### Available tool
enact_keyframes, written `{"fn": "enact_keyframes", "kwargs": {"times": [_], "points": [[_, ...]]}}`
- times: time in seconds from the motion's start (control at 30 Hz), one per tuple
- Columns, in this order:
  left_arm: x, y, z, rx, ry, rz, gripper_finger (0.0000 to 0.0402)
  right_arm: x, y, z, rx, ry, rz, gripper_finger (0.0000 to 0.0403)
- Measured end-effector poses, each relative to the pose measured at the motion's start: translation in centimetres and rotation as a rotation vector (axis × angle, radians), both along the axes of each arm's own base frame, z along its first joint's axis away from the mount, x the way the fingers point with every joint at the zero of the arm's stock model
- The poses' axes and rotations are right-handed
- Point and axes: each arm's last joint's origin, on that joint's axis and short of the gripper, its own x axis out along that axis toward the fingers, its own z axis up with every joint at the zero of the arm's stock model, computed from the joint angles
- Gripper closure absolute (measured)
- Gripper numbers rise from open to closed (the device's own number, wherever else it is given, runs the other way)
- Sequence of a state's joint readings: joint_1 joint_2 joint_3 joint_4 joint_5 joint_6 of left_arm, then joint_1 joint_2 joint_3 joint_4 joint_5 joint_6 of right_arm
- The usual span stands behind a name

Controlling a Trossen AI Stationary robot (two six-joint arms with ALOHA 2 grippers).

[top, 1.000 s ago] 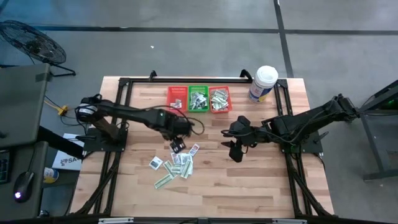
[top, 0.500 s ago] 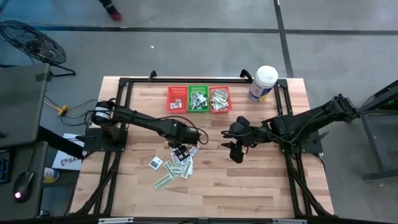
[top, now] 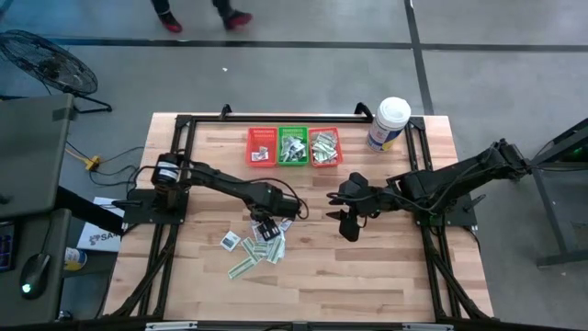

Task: Pick & Place First Aid Supplies
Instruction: Put the top ointment pack into the left orange bin

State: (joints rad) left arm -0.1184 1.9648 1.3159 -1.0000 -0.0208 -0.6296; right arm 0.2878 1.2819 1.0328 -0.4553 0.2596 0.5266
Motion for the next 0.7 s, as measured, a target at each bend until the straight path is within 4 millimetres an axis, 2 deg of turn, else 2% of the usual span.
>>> {"fn": "enact_keyframes", "kwargs": {"times": [0.17, 0.5, 0.7], "points": [[0.07, 0.01, -0.30, 0.008, 0.009, -0.008, 0.0180, 0.03, -0.01, 0.05, 0.009, -0.007, -0.014, 0.0235], [0.17, -0.04, -0.42, 0.010, 0.000, -0.008, 0.0298, 0.03, -0.04, 0.05, 0.008, -0.009, -0.028, 0.0235], [0.08, -0.04, -0.48, -0.001, 0.011, -0.021, 0.0353, 0.03, -0.03, 0.05, 0.008, -0.009, -0.028, 0.0235]]}}
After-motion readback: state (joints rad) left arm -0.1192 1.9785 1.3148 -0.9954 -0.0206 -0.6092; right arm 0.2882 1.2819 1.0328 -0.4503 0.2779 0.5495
